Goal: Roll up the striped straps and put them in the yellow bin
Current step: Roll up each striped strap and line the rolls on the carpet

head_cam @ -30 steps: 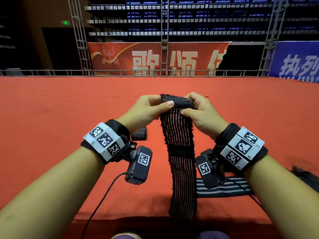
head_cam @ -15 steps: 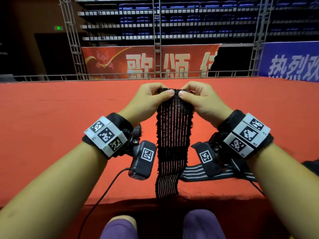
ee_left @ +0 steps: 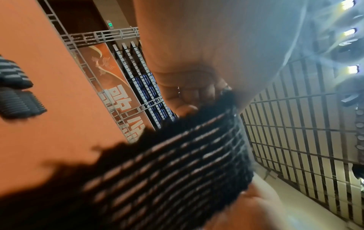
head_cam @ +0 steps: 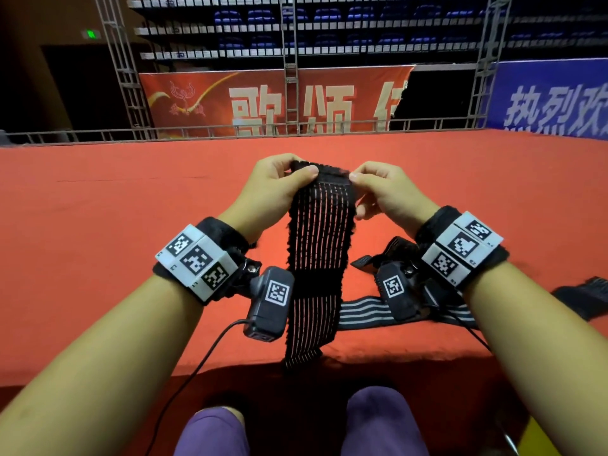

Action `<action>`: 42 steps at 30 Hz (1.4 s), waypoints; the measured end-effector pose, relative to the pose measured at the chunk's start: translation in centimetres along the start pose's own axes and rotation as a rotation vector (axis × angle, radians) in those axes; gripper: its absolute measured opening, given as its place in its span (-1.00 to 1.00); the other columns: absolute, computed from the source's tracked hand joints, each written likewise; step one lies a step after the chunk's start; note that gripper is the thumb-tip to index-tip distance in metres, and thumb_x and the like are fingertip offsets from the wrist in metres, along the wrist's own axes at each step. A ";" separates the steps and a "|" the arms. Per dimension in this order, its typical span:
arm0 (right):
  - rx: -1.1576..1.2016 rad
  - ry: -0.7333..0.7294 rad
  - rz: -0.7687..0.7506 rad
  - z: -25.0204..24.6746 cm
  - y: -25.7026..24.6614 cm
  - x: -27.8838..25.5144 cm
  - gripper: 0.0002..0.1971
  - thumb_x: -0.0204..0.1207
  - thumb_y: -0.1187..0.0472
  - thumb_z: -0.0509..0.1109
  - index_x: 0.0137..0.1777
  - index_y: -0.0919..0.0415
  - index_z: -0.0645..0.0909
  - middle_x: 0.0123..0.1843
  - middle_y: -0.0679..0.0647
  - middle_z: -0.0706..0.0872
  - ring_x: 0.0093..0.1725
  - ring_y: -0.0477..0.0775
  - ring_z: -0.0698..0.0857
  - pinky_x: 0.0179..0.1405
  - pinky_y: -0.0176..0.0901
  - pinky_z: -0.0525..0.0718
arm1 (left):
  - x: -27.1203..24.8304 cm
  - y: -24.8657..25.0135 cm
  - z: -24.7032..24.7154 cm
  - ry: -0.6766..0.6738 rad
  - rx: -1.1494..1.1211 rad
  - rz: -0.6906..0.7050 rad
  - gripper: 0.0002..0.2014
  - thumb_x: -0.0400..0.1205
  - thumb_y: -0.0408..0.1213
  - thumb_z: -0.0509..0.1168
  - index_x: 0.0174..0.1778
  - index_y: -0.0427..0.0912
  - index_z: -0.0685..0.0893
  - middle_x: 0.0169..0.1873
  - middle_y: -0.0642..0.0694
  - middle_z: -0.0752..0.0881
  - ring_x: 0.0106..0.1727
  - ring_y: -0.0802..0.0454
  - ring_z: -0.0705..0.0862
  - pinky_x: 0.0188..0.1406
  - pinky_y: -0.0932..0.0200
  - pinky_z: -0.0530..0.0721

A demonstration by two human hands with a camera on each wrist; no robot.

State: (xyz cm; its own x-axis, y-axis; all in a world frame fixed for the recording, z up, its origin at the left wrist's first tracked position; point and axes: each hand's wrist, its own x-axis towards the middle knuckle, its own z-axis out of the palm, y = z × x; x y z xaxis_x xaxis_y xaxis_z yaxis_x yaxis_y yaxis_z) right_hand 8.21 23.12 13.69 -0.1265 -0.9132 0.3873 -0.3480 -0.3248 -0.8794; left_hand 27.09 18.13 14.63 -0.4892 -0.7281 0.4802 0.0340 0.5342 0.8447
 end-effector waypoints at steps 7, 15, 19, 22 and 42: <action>-0.508 -0.069 0.190 -0.8 10.3 4.7 -0.78 0.45 0.44 0.31 -0.19 0.06 0.54 -0.16 0.13 0.71 -0.22 0.16 0.67 -0.30 -0.10 0.60 | 1.5 0.1 0.2 -0.125 -0.301 -0.177 -0.87 0.73 -0.31 0.22 -0.07 -0.25 0.63 -0.34 -0.10 0.70 -0.44 0.10 0.67 -0.45 0.28 0.64; -1.373 -0.272 0.364 -0.1 22.8 8.4 -0.63 0.53 0.01 0.28 0.31 0.06 0.51 0.34 0.13 0.58 0.39 0.28 0.41 0.32 0.15 0.41 | 3.7 -5.3 -0.1 -0.078 -0.180 -0.302 -0.81 0.73 -0.28 0.25 -0.23 -0.05 0.53 -0.41 -0.01 0.48 -0.42 0.03 0.36 -0.52 0.26 0.43; -1.564 -0.289 0.396 -0.3 26.1 9.7 -0.64 0.58 -0.04 0.20 0.31 0.05 0.53 0.35 0.10 0.62 0.40 0.24 0.41 0.39 0.18 0.28 | 4.0 -7.7 -0.7 -0.087 0.068 -0.216 -0.84 0.73 -0.28 0.27 -0.18 -0.10 0.57 -0.41 0.00 0.55 -0.48 0.12 0.49 -0.52 0.30 0.52; -1.706 -0.259 0.432 -0.7 27.3 10.2 -0.62 0.61 -0.09 0.14 0.30 0.02 0.60 0.31 0.01 0.69 0.39 0.22 0.48 0.41 0.19 0.23 | 3.8 -8.7 -0.9 -0.119 0.111 -0.176 -0.86 0.73 -0.30 0.28 -0.16 -0.14 0.60 -0.37 -0.07 0.57 -0.38 0.04 0.55 -0.42 0.21 0.55; -0.293 0.145 -0.184 2.0 7.1 13.9 -0.86 0.46 0.25 0.33 -0.21 0.33 0.49 -0.29 0.24 0.57 -0.26 0.08 0.52 -0.17 0.09 0.55 | 5.3 -11.0 -7.2 0.228 0.184 -0.139 -0.85 0.63 -0.15 0.37 -0.21 -0.12 0.69 -0.34 -0.13 0.64 -0.34 -0.04 0.56 -0.32 -0.17 0.61</action>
State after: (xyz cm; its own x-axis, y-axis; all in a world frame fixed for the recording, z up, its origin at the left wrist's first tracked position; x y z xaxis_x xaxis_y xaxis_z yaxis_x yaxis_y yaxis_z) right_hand 5.84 7.59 12.28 -0.1604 -0.7951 0.5849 -0.6257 -0.3764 -0.6832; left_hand 30.39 5.32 9.54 -0.2692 -0.8660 0.4214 -0.1881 0.4764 0.8588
